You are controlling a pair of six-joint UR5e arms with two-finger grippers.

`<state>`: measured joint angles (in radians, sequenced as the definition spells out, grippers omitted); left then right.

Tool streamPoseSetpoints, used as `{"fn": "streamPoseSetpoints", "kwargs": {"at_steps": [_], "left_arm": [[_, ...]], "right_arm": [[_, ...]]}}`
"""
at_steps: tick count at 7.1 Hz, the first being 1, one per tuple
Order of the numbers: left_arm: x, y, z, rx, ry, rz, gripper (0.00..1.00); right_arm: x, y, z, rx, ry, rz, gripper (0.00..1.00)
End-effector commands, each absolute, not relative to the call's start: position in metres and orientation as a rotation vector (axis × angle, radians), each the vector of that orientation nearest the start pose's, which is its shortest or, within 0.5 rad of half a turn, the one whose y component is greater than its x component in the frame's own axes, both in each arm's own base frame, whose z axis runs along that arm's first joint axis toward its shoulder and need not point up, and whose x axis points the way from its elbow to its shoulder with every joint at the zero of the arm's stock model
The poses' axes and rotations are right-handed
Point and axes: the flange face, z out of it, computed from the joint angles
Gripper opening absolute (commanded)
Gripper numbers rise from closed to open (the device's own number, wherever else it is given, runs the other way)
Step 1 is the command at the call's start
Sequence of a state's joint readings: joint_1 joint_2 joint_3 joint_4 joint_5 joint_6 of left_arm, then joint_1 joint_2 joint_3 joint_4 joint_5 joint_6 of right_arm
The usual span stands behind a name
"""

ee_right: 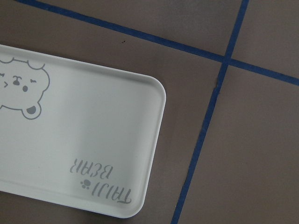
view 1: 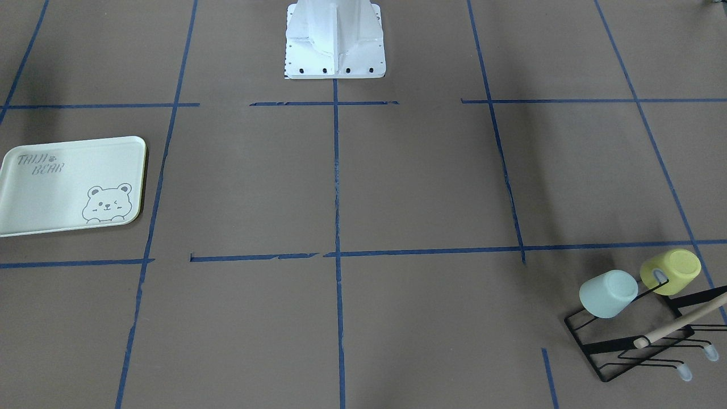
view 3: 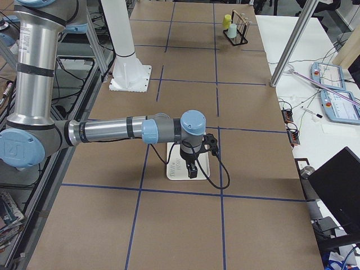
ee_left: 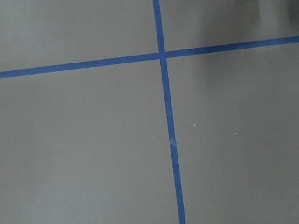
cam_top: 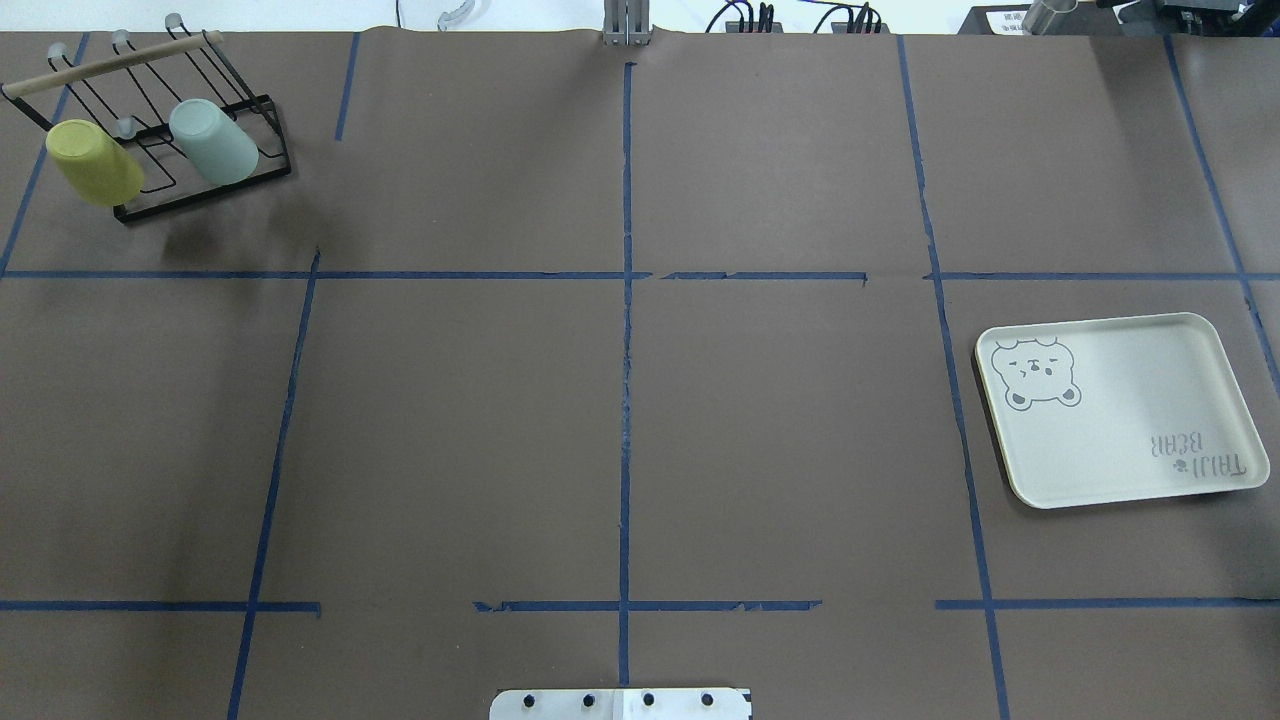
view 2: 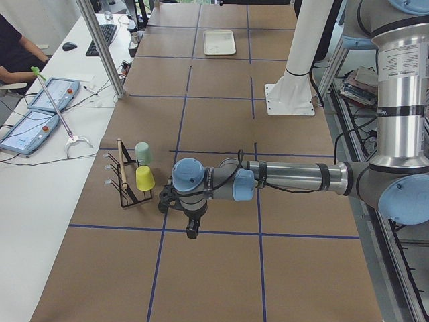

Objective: Left arm grabs green cup and hands to right arm on tray

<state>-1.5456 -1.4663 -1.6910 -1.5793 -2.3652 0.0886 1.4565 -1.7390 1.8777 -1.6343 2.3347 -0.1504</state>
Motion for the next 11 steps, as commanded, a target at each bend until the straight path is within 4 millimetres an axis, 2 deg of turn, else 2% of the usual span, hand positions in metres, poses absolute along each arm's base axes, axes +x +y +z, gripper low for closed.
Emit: {"fn": "streamPoseSetpoints", "kwargs": {"at_steps": [1, 2, 3, 4, 6, 7, 8, 11], "left_arm": [[-0.053, -0.450, 0.632, 0.111, 0.775, 0.143, 1.00], [-0.054, -0.448, 0.633, 0.114, 0.771, 0.144, 1.00], [-0.055, -0.423, 0.639, 0.106, 0.783, 0.141, 1.00], [-0.055, -0.415, 0.638, 0.108, 0.787, 0.137, 1.00], [-0.054, -0.416, 0.638, 0.116, 0.785, 0.141, 1.00], [-0.053, -0.419, 0.631, 0.127, 0.788, 0.145, 1.00], [-0.050, -0.433, 0.618, 0.142, 0.792, 0.135, 1.00], [-0.046, -0.434, 0.610, 0.143, 0.841, 0.112, 1.00]], "right_arm": [[0.016, -0.424, 0.588, 0.069, -0.765, -0.274, 1.00], [0.016, -0.424, 0.588, 0.070, -0.765, -0.275, 1.00], [0.016, -0.424, 0.588, 0.073, -0.765, -0.276, 1.00], [0.017, -0.424, 0.588, 0.073, -0.765, -0.276, 1.00], [0.016, -0.424, 0.587, 0.075, -0.767, -0.277, 1.00], [0.016, -0.421, 0.586, 0.076, -0.770, -0.277, 1.00], [0.016, -0.420, 0.592, 0.066, -0.767, -0.272, 1.00], [0.014, -0.419, 0.588, 0.067, -0.787, -0.269, 1.00]]}}
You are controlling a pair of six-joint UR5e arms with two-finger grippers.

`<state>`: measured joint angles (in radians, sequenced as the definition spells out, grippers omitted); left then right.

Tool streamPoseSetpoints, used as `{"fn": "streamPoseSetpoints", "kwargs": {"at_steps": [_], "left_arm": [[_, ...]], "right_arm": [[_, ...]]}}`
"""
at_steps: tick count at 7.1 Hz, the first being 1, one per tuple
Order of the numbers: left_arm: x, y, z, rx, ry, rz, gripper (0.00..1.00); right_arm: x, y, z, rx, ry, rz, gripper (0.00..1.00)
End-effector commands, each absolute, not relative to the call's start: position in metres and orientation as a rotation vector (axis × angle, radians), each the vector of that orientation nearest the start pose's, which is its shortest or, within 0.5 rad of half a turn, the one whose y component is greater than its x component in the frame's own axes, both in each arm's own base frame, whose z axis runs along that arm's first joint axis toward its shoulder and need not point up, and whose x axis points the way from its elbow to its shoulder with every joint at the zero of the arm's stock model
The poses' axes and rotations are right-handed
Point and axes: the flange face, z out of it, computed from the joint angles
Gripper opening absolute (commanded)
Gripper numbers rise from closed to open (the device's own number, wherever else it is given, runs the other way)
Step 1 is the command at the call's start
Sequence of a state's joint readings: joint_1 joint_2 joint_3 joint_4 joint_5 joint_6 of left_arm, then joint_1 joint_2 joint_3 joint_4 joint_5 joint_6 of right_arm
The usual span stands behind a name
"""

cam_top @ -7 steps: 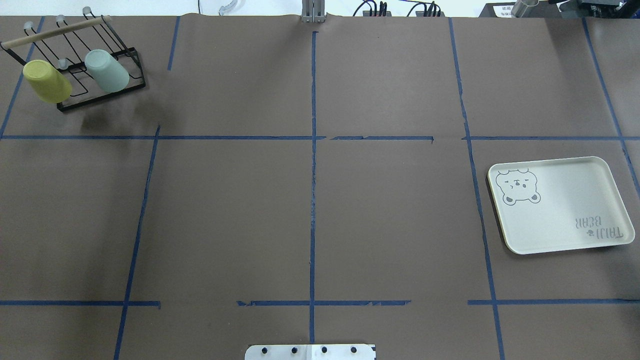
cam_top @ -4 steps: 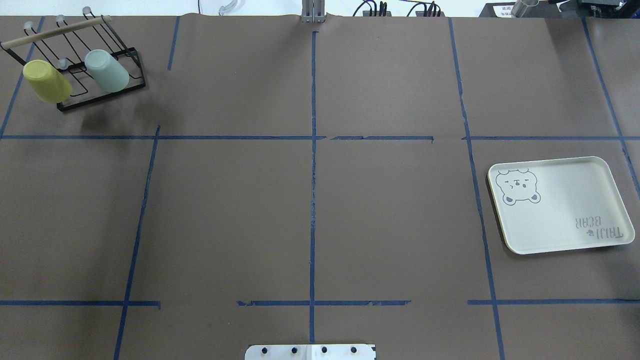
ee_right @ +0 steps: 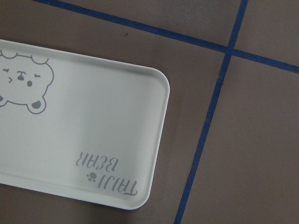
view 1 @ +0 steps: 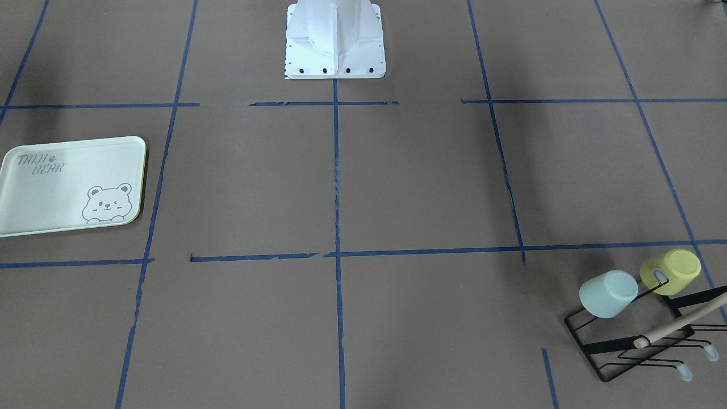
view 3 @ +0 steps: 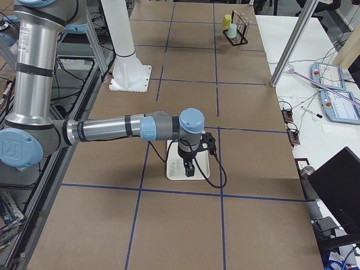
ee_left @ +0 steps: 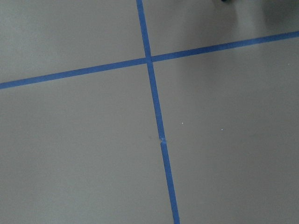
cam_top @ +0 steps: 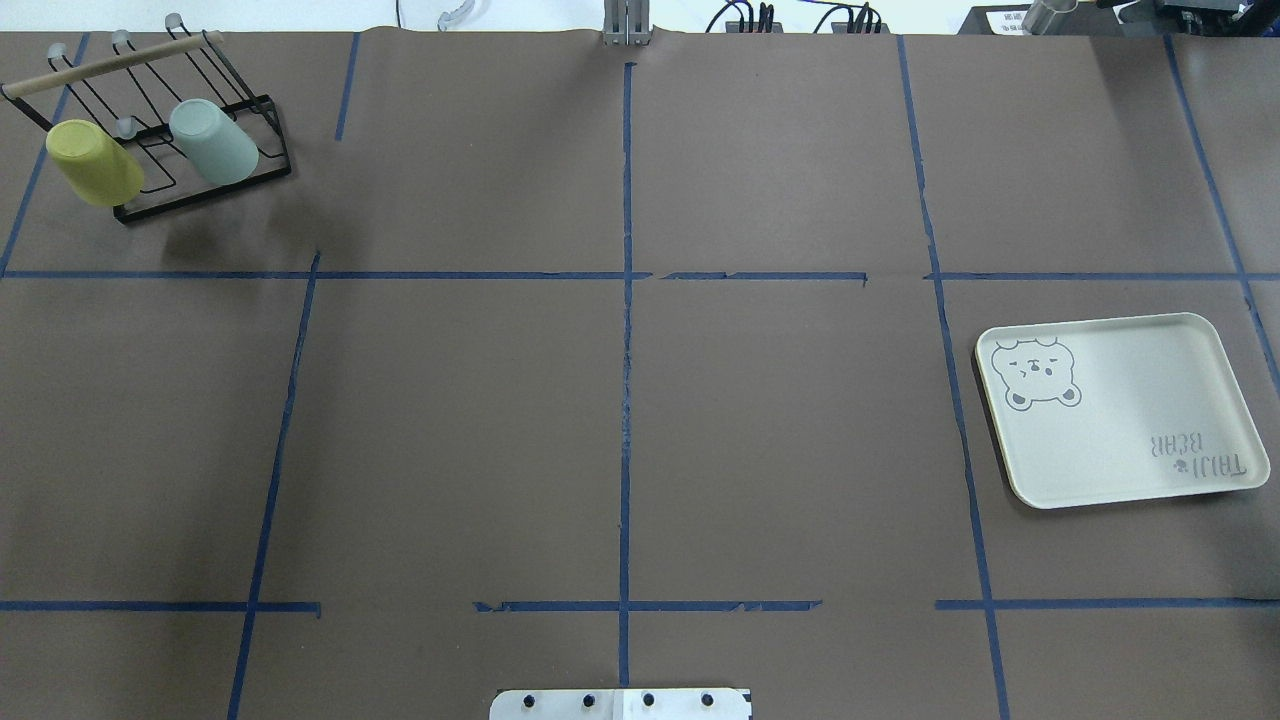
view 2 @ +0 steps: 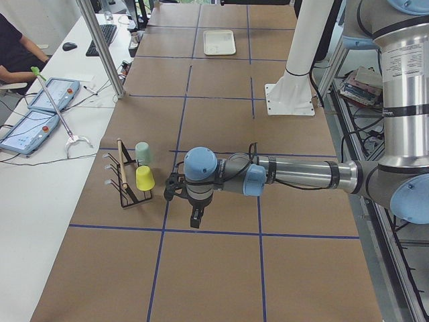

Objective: Left arm grabs green cup and hands to right arm on tray

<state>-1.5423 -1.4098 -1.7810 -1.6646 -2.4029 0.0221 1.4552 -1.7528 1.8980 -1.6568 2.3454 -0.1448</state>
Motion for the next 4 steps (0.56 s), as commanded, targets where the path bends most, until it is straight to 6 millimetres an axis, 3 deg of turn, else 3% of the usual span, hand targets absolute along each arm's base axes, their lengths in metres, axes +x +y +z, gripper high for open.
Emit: {"fn": "streamPoseSetpoints", "kwargs": {"at_steps": [1, 2, 3, 4], "left_arm": [[-0.032, -0.446, 0.591, 0.171, 0.845, 0.142, 1.00], [-0.007, -0.488, 0.553, 0.180, 0.857, 0.132, 1.00], [0.033, -0.503, 0.528, 0.166, 0.862, 0.154, 1.00], [0.056, -0.532, 0.488, 0.179, 0.886, 0.124, 1.00]], "right_arm": [[0.010, -0.420, 0.583, 0.071, -0.801, -0.279, 1.00], [0.006, -0.421, 0.582, 0.071, -0.815, -0.287, 1.00], [0.004, -0.422, 0.582, 0.068, -0.817, -0.289, 1.00], [0.001, -0.421, 0.585, 0.060, -0.813, -0.295, 1.00]]}}
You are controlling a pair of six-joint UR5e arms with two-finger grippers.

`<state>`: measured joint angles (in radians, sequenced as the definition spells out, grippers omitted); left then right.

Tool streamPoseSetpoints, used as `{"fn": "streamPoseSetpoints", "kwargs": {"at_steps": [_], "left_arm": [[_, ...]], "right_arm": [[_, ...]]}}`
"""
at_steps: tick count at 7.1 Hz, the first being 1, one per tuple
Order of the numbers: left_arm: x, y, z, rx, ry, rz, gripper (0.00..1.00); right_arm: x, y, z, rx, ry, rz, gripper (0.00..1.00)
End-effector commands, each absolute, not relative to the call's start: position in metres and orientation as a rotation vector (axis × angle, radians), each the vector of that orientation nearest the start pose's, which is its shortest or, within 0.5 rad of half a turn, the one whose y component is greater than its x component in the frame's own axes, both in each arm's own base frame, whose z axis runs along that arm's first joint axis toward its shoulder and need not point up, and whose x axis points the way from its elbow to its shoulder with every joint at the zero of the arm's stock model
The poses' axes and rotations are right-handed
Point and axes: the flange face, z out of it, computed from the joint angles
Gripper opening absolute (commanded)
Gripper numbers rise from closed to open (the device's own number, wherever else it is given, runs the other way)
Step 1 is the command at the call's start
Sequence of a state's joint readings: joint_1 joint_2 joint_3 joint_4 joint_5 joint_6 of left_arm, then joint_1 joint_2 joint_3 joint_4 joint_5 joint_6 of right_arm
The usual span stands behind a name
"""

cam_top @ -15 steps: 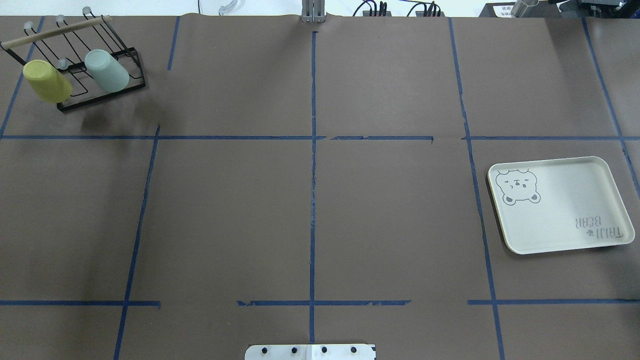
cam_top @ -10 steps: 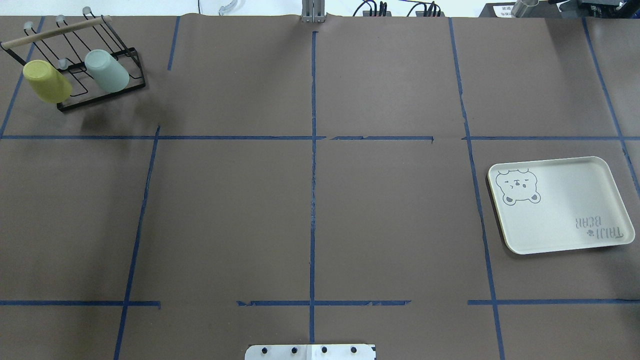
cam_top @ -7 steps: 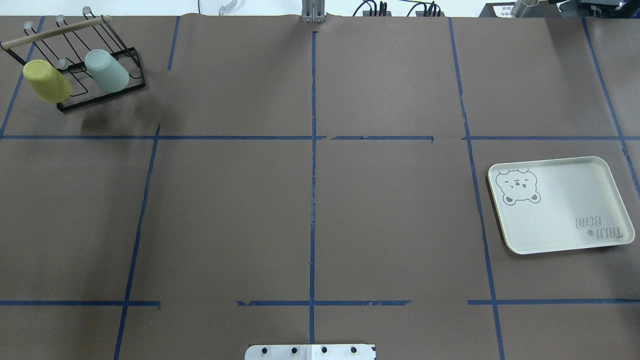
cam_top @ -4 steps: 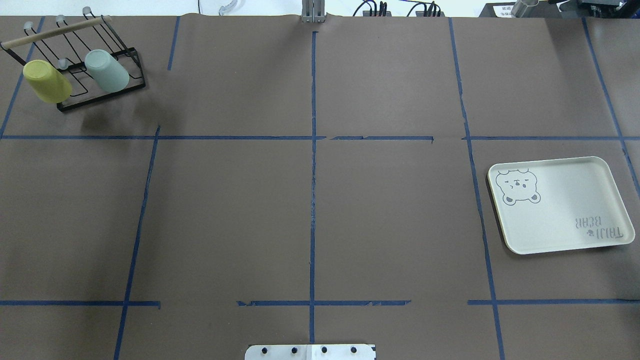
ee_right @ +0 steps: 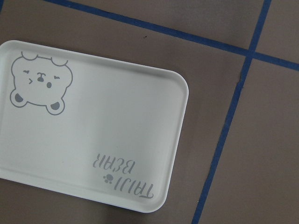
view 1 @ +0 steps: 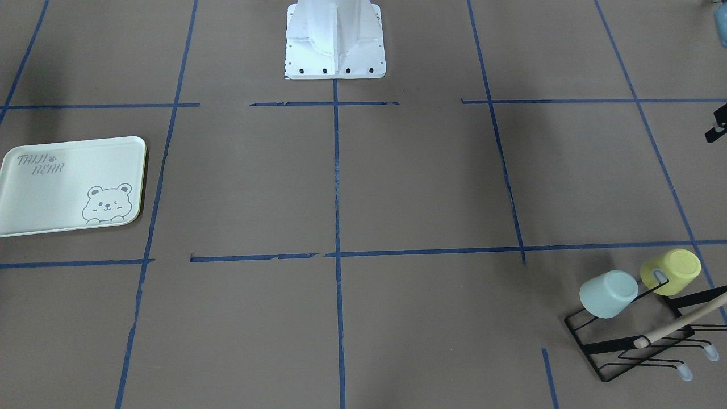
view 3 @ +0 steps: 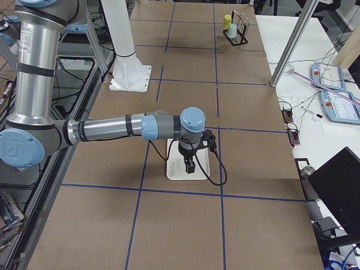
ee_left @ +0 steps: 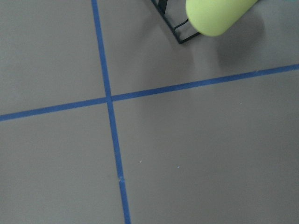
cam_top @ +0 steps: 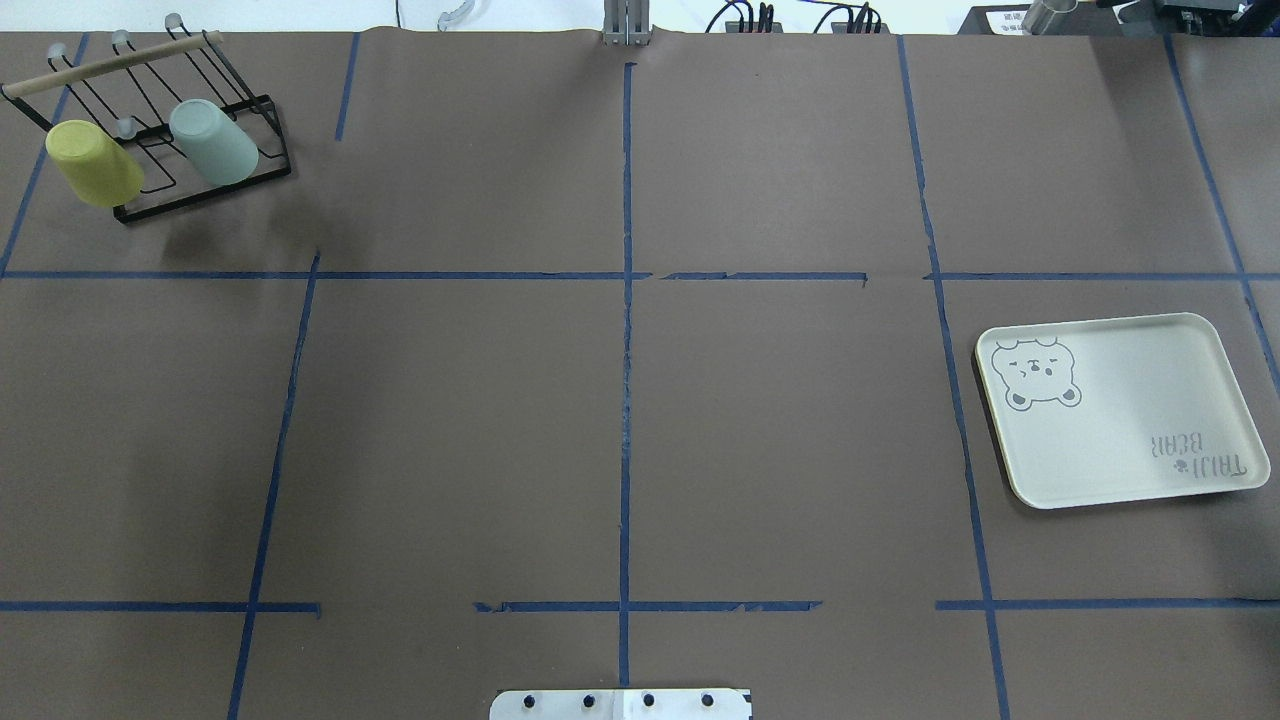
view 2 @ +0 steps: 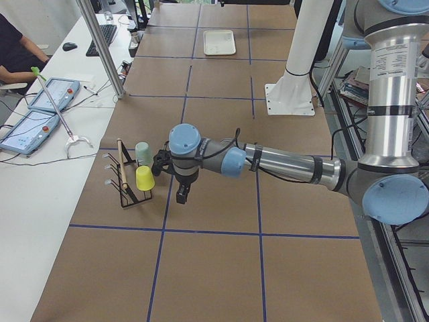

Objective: Left arm grabs green cup and hands to right arm on tray

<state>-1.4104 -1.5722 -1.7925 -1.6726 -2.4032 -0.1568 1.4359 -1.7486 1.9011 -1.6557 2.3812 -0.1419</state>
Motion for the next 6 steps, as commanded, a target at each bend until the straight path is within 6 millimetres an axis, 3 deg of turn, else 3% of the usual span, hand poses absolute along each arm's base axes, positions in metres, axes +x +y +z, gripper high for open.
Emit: {"fn": "streamPoseSetpoints", "kwargs": {"at_steps": [1, 2, 3, 5, 6], "left_arm": [[0.079, -0.561, 0.452, 0.180, 0.905, 0.087, 1.00], [0.118, -0.585, 0.423, 0.146, 0.919, 0.054, 1.00], [0.145, -0.614, 0.402, 0.170, 0.858, 0.020, 1.00], [0.215, -0.671, 0.389, 0.104, 0.781, -0.086, 1.00], [0.218, -0.678, 0.401, 0.115, 0.733, -0.103, 1.00]], "right_arm": [[-0.002, -0.421, 0.584, 0.059, -0.815, -0.303, 1.00], [-0.006, -0.421, 0.584, 0.059, -0.811, -0.320, 1.00], [-0.008, -0.422, 0.581, 0.089, -0.809, -0.337, 1.00], [-0.011, -0.423, 0.594, 0.085, -0.807, -0.336, 1.00], [-0.012, -0.423, 0.597, 0.078, -0.810, -0.331, 1.00]]}}
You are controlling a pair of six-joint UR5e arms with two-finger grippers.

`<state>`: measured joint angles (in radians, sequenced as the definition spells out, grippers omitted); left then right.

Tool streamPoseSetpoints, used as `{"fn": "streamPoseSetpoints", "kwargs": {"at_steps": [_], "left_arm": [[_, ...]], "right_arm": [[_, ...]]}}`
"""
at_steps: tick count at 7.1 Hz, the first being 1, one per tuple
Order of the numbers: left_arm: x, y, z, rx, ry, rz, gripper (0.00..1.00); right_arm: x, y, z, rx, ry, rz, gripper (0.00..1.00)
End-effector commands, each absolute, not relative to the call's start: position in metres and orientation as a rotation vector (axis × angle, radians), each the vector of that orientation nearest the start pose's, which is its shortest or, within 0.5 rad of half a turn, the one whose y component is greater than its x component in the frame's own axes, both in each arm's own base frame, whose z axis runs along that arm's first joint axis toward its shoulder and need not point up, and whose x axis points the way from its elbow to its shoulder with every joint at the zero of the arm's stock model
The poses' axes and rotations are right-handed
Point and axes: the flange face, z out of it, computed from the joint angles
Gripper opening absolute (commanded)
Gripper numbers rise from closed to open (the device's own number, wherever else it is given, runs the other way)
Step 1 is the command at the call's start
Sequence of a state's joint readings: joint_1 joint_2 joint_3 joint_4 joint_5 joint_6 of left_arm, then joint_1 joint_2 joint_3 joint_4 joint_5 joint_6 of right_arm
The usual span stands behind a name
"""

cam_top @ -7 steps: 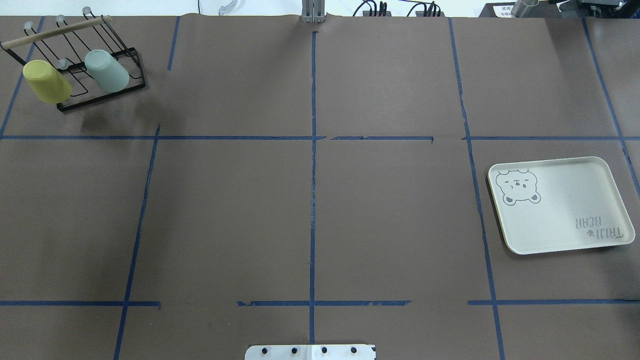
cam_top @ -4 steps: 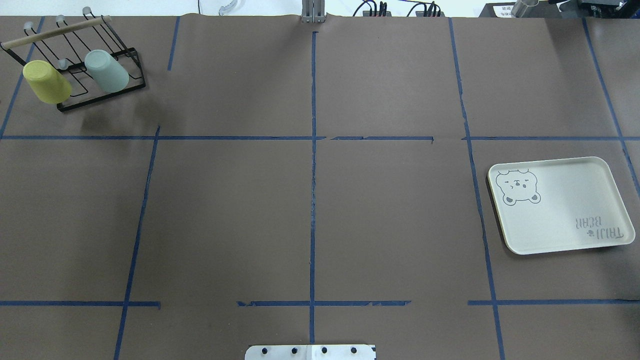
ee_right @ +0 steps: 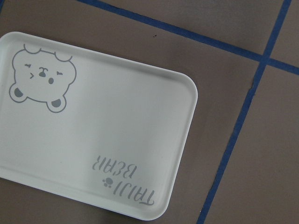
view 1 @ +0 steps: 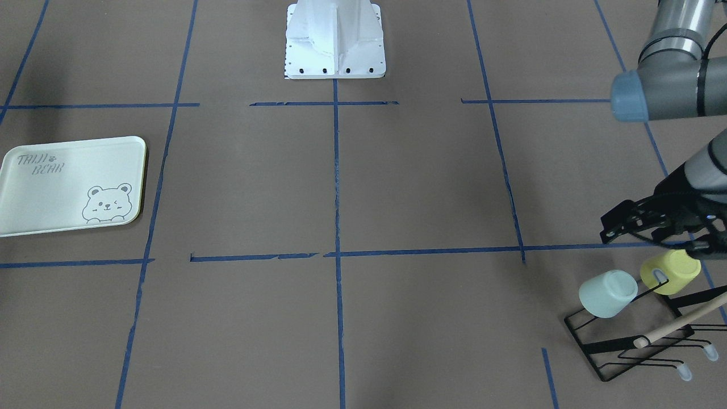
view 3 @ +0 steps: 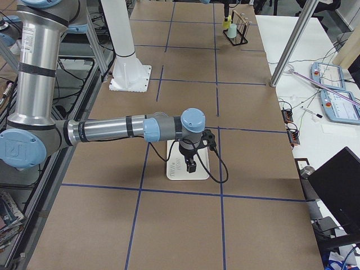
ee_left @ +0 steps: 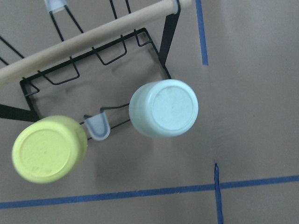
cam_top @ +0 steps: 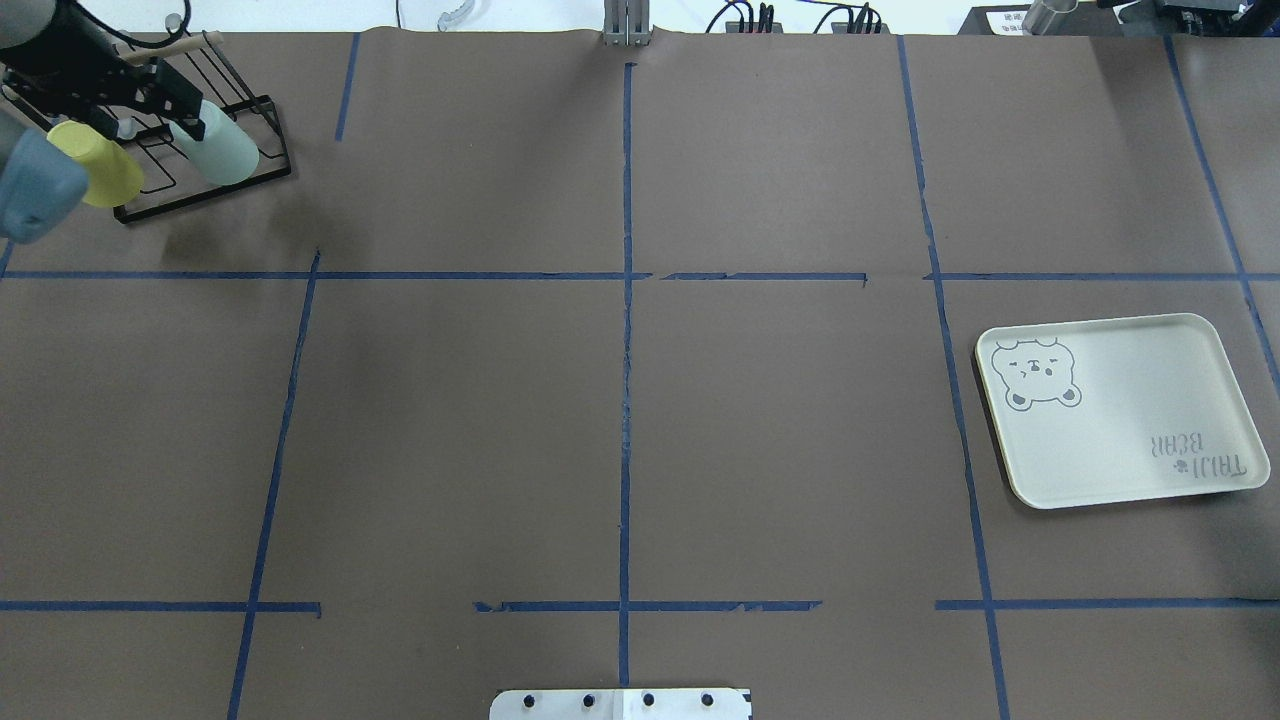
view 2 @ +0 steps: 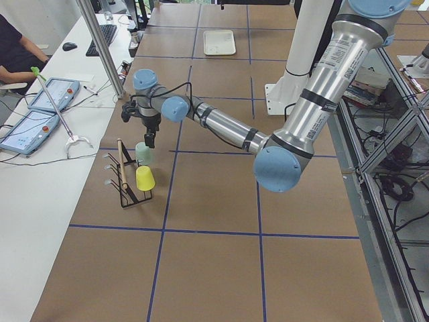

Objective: Left arm grabs green cup and hands to right arm on tray

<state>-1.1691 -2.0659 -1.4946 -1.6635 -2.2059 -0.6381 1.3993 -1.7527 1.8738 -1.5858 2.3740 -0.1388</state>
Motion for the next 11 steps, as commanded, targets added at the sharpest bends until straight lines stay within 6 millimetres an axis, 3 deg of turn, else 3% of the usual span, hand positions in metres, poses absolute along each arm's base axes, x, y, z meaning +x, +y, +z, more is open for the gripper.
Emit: {"fn": "streamPoseSetpoints", "kwargs": {"at_steps": [1, 2, 6, 11], "left_arm": [[0.216, -0.679, 0.407, 0.103, 0.717, -0.124, 1.00], [0.218, -0.683, 0.416, 0.077, 0.714, -0.164, 1.00], [0.227, -0.692, 0.412, 0.075, 0.698, -0.193, 1.00], [0.252, -0.706, 0.439, 0.089, 0.659, -0.181, 1.00]], "right_arm": [[-0.011, -0.423, 0.597, 0.078, -0.812, -0.329, 1.00], [-0.011, -0.423, 0.597, 0.078, -0.813, -0.328, 1.00], [-0.011, -0.422, 0.598, 0.075, -0.819, -0.327, 1.00], [-0.012, -0.421, 0.597, 0.076, -0.824, -0.327, 1.00]]}}
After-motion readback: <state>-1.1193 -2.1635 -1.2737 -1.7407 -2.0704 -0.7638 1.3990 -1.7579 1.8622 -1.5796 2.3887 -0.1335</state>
